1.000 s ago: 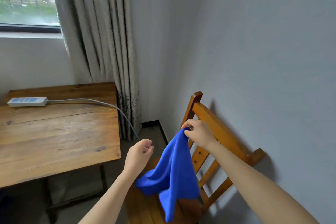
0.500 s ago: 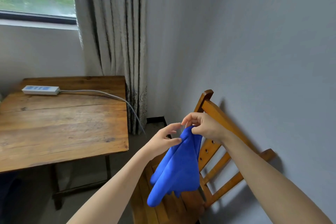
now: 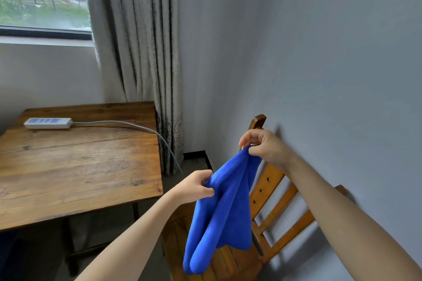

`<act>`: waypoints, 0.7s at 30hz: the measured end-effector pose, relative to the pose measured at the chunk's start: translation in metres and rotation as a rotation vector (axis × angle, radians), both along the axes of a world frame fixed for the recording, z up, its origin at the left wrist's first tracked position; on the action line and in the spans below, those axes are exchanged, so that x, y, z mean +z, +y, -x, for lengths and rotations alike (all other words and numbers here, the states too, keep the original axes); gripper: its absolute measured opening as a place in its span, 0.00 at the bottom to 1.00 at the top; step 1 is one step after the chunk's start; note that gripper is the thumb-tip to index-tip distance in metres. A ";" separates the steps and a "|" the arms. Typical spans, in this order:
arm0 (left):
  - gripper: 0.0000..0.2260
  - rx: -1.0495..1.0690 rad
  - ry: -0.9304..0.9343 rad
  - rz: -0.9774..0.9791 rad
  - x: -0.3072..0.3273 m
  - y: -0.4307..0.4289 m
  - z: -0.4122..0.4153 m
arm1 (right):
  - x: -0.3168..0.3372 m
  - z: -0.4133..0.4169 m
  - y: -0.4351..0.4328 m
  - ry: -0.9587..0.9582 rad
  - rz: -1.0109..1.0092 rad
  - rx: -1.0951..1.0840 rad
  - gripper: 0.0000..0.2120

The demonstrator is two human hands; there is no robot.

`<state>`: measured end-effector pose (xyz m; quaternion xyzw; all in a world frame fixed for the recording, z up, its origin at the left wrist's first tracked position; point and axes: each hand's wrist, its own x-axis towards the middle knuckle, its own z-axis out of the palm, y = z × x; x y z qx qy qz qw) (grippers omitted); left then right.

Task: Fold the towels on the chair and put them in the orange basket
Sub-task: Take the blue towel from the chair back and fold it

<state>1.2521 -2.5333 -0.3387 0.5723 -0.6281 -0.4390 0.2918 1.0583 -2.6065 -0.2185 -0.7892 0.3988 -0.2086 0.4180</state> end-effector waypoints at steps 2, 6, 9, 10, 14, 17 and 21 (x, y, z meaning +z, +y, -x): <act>0.04 -0.042 -0.093 -0.073 -0.005 0.004 -0.006 | 0.004 -0.001 -0.006 -0.062 0.014 -0.051 0.20; 0.02 -0.023 -0.169 -0.194 -0.018 0.012 -0.020 | 0.014 -0.006 -0.013 -0.143 0.075 -0.104 0.19; 0.08 0.025 -0.136 -0.204 -0.022 0.019 -0.036 | 0.015 -0.008 -0.024 -0.226 0.094 -0.214 0.20; 0.10 0.034 -0.141 -0.203 -0.024 0.021 -0.042 | 0.015 -0.008 -0.029 -0.261 0.082 -0.258 0.20; 0.04 0.105 -0.171 -0.199 -0.031 0.029 -0.061 | 0.012 -0.005 -0.048 -0.352 0.021 -0.387 0.19; 0.08 0.157 -0.173 -0.172 -0.033 0.032 -0.068 | 0.006 -0.005 -0.058 -0.315 0.024 -0.429 0.19; 0.10 0.199 -0.218 -0.087 -0.033 0.034 -0.073 | -0.006 -0.004 -0.066 -0.286 0.014 -0.510 0.18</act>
